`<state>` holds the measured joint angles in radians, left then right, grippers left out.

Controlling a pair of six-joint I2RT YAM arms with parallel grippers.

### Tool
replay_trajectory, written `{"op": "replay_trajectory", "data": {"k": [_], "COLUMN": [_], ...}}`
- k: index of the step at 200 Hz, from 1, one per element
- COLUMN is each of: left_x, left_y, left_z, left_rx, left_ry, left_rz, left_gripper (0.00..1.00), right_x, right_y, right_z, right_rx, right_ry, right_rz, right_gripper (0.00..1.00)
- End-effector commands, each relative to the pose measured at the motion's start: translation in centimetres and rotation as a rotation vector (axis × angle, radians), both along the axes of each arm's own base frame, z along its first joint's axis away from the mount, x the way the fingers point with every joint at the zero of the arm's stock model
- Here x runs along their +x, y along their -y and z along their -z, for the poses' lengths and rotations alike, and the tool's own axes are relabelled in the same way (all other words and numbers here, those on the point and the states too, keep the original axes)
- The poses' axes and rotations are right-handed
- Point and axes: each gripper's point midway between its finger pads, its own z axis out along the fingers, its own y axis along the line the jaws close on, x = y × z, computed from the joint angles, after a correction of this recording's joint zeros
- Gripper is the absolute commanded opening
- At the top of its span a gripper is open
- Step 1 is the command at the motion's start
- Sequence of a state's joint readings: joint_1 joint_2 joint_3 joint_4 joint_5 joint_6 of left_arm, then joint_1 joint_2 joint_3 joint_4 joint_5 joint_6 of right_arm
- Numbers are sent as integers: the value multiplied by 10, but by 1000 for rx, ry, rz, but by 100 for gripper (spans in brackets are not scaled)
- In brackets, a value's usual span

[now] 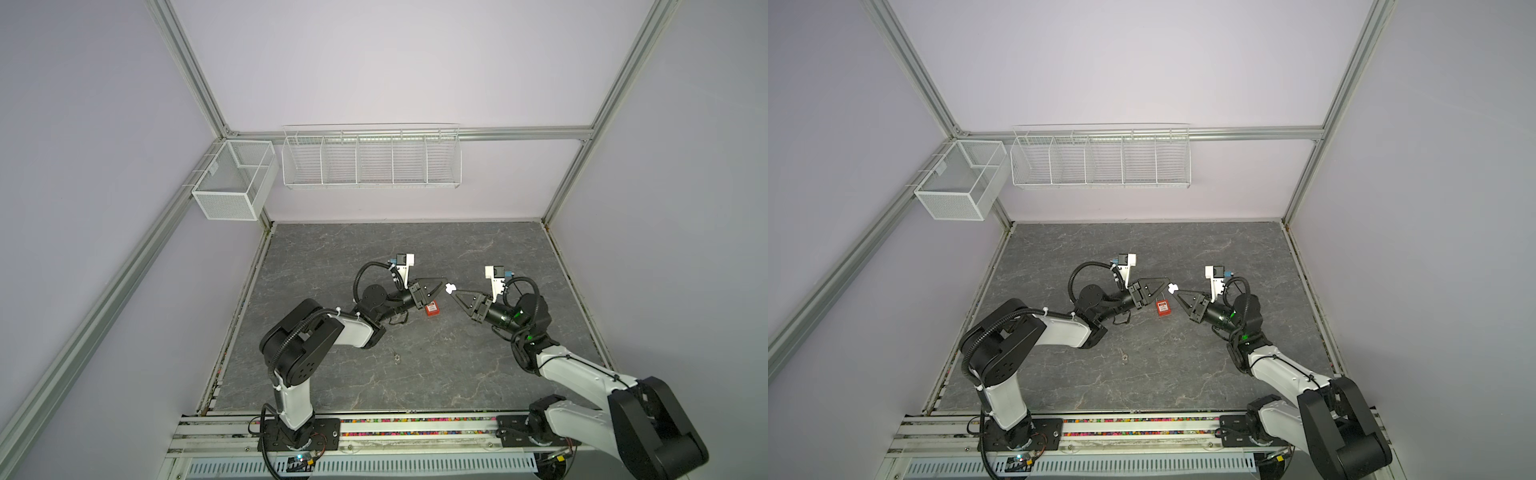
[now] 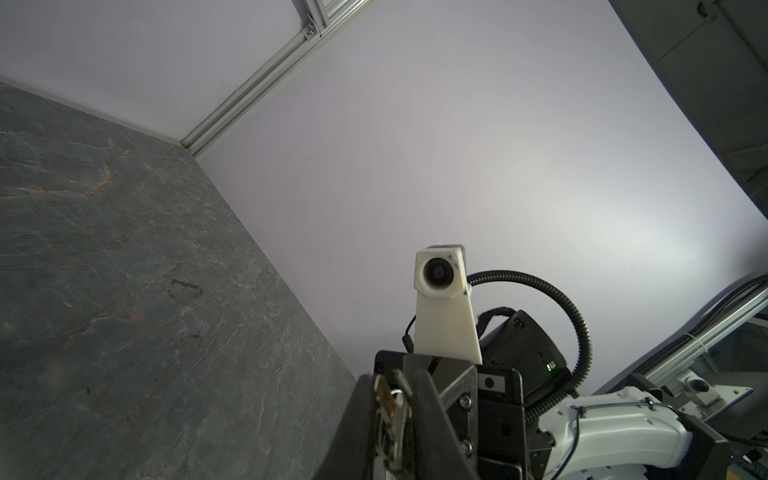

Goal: Unlock with the key
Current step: 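Hold the key between both grippers and adjust the right gripper's grip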

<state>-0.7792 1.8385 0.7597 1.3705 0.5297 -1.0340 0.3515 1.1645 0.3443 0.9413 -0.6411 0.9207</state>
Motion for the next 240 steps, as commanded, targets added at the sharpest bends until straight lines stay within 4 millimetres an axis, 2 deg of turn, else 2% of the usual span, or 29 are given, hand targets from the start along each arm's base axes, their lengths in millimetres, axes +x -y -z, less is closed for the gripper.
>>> {"op": "replay_trajectory", "data": {"k": [1,71,97,124,142,160,170,177,185,206,240], "left_x": [-9,-17,-18,-19,-20,-20,-19,-19,-18,-12,-6], "left_y": [3,6,6,7,6,6,5,5,4,-1,-6], "left_z": [-22,-27,-28,-29,-30,-31,-32,-32,-33,-33,-37], "left_rx": [-47,-50,-52,-54,-55,-56,-57,-59,-59,-60,-69], "left_ry": [64,80,77,75,76,77,79,81,82,88,85], "left_rz": [44,99,102,113,115,112,106,103,96,56,37], "left_gripper": [0,0,0,0,0,0,0,0,0,0,0], "right_x": [1,2,3,5,5,5,5,5,4,1,-3], "right_y": [-4,-4,-3,-4,-4,-4,-5,-5,-5,-5,-3], "right_z": [-14,-10,-9,-13,-17,-17,-17,-17,-16,-15,-15], "right_rx": [28,20,14,18,20,20,21,20,19,18,2], "right_ry": [25,10,5,13,20,20,19,17,15,8,10], "right_rz": [-13,-13,-10,-12,-13,-12,-14,-15,-21,-32,-26], "right_gripper": [6,6,21,26,22,9,8,11,22,30,31]}}
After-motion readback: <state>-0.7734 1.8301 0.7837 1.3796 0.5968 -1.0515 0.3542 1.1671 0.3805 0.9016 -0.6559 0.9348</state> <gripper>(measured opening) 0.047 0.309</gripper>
